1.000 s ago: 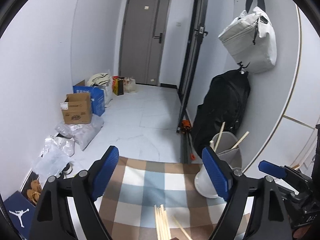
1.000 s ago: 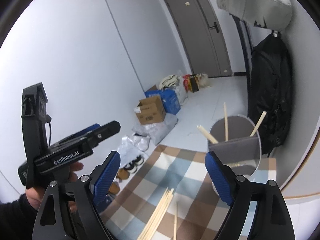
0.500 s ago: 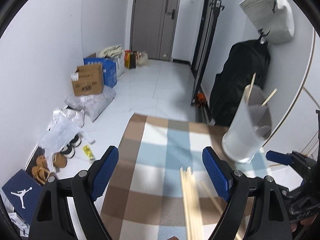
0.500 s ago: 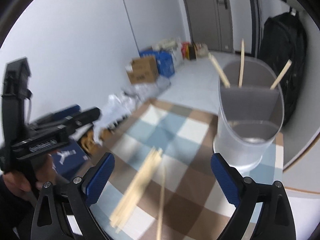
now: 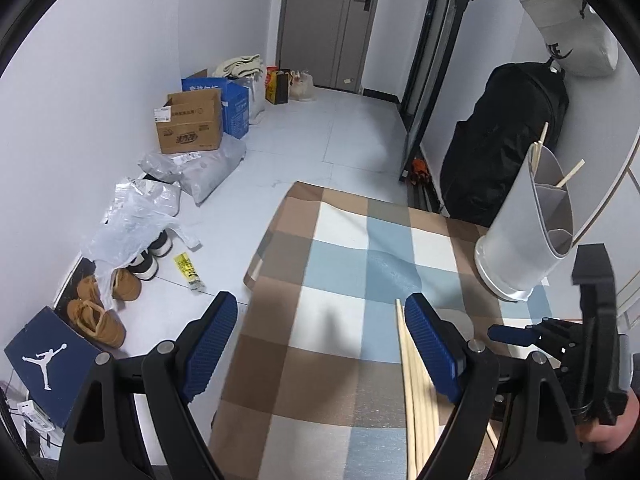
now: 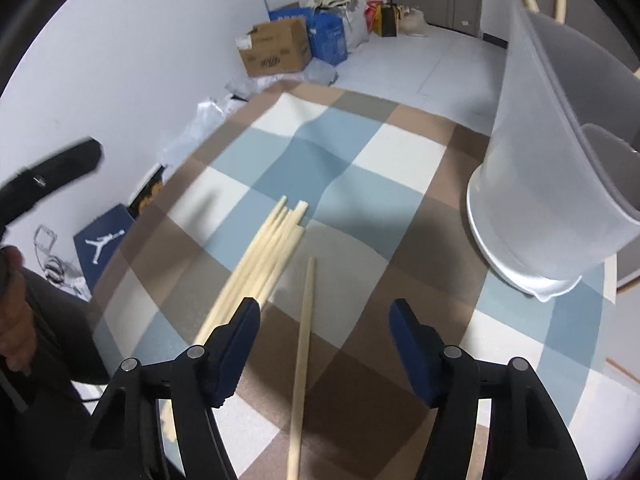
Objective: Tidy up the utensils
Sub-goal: 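Lower the right gripper to the chopstick pile and close on one chopstick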
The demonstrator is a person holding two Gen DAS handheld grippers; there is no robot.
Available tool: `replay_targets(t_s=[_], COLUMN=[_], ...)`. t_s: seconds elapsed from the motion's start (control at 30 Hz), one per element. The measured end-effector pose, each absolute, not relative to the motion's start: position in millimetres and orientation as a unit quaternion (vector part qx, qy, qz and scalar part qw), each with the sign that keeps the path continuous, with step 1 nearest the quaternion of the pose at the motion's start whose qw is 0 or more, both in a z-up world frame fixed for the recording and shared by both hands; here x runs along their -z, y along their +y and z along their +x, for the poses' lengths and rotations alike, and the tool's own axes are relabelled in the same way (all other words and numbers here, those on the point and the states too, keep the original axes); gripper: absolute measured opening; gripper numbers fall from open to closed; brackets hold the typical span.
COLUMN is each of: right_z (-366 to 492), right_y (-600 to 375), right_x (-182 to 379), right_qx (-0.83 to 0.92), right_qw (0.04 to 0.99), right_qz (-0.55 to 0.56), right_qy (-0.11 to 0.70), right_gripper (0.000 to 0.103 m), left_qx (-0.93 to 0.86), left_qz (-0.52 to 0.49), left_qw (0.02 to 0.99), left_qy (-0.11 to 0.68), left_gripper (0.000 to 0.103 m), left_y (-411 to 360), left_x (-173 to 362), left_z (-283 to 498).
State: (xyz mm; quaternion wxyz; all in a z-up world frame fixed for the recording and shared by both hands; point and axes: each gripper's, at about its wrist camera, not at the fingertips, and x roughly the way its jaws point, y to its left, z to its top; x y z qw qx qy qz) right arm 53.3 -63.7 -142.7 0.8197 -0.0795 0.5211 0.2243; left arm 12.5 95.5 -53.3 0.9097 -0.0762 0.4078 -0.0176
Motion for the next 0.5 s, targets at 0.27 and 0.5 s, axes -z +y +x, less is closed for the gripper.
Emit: replay_targets(t_s=[0.27, 0.5], right_z=[59, 68], right_y=[-45, -39], right_x=[153, 155], right_qx=[-0.216, -0.216], right_qw=[0.817, 0.823], right_qz=[-0.126, -0.148], right_qy=[0.520, 0.505], right_gripper=[0.057, 0.046], left_qx=[0.013, 0.005], left_qz=[-0.094, -0.096], left_qw=[0.908, 0.906], left_qy=[0.407, 0.413], left_gripper=[0.082, 0.082], left_y=[108, 111], left_x=[55, 60], left_z=[18, 20])
